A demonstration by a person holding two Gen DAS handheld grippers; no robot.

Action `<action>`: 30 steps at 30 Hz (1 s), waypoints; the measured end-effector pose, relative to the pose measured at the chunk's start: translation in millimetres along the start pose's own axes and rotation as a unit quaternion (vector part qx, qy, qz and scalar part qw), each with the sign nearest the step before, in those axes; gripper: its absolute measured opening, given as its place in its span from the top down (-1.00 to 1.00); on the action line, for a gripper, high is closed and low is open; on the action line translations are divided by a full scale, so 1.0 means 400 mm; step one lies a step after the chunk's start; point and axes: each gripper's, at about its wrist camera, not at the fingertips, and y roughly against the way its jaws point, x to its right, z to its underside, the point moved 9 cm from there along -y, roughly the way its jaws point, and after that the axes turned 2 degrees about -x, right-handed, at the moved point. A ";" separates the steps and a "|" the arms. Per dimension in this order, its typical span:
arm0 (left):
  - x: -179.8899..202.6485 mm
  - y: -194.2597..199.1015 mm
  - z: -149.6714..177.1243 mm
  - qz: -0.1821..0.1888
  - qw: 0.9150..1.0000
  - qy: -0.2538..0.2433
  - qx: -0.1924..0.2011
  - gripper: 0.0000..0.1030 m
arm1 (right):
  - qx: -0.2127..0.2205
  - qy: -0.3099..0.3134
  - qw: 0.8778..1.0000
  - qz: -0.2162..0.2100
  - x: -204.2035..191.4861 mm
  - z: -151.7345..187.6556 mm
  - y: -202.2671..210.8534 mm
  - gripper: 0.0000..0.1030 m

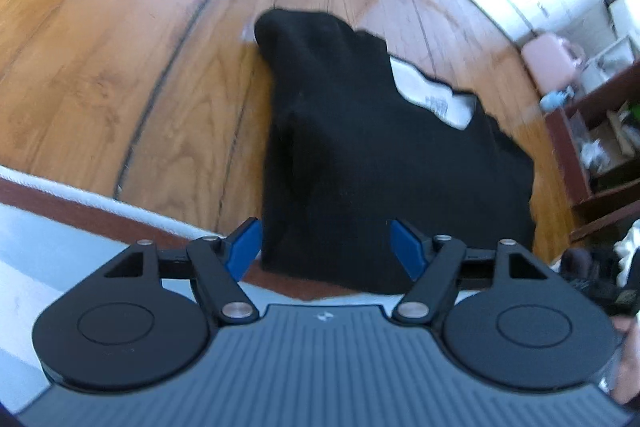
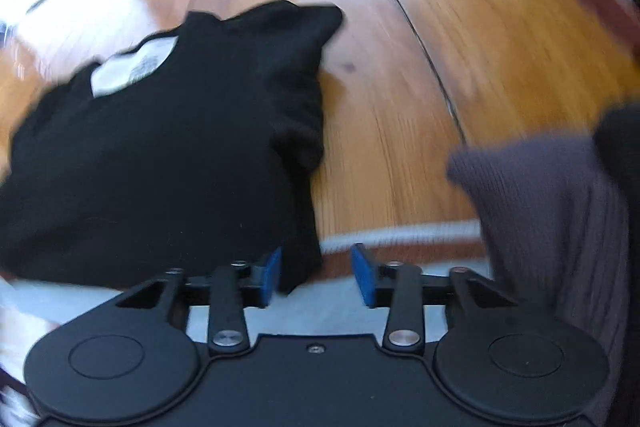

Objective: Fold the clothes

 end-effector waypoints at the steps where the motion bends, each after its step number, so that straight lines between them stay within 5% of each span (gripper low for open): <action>1: 0.007 -0.012 0.002 -0.001 1.000 -0.006 -0.004 -0.38 | -0.012 -0.037 0.999 -0.031 0.003 0.004 0.005 0.08; 3: 0.022 -0.034 0.006 -0.003 1.000 -0.017 -0.011 -0.39 | -0.035 -0.119 0.986 -0.115 0.001 0.013 0.010 -0.31; 5: 0.034 -0.044 0.016 -0.036 0.998 -0.047 -0.011 -0.14 | -0.043 -0.159 0.976 -0.143 0.001 0.025 -0.002 -0.45; 7: 0.046 -0.052 0.024 -0.070 0.995 -0.077 -0.010 0.77 | -0.050 -0.175 0.973 -0.144 -0.001 0.030 -0.024 -0.45; 9: 0.058 -0.058 0.032 -0.103 0.989 -0.106 -0.009 0.83 | -0.054 -0.183 0.972 -0.138 -0.002 0.033 -0.044 -0.45; 14: 0.084 0.009 0.022 -0.094 0.989 -0.110 0.011 0.82 | -0.013 -0.219 0.958 -0.185 0.014 0.017 -0.034 -0.45; 18: 0.029 -0.051 0.053 -0.119 0.990 -0.070 -0.036 0.81 | -0.008 -0.266 0.936 -0.232 0.031 -0.016 -0.081 -0.64; 20: 0.029 -0.035 0.050 -0.114 0.991 -0.061 -0.033 0.81 | 0.020 -0.274 0.934 -0.228 0.041 -0.043 -0.091 -0.30; 21: 0.028 -0.024 0.047 -0.114 0.991 -0.059 -0.027 0.80 | 0.032 -0.255 0.941 -0.220 0.034 -0.048 -0.082 0.66; 26: -0.002 -0.009 0.067 -0.074 0.997 -0.003 -0.037 0.73 | 0.085 -0.164 0.960 -0.212 0.013 -0.078 0.001 0.66; 30: -0.009 0.015 0.049 -0.105 0.994 -0.011 -0.023 0.63 | 0.056 -0.135 0.978 -0.148 0.033 -0.073 -0.020 0.63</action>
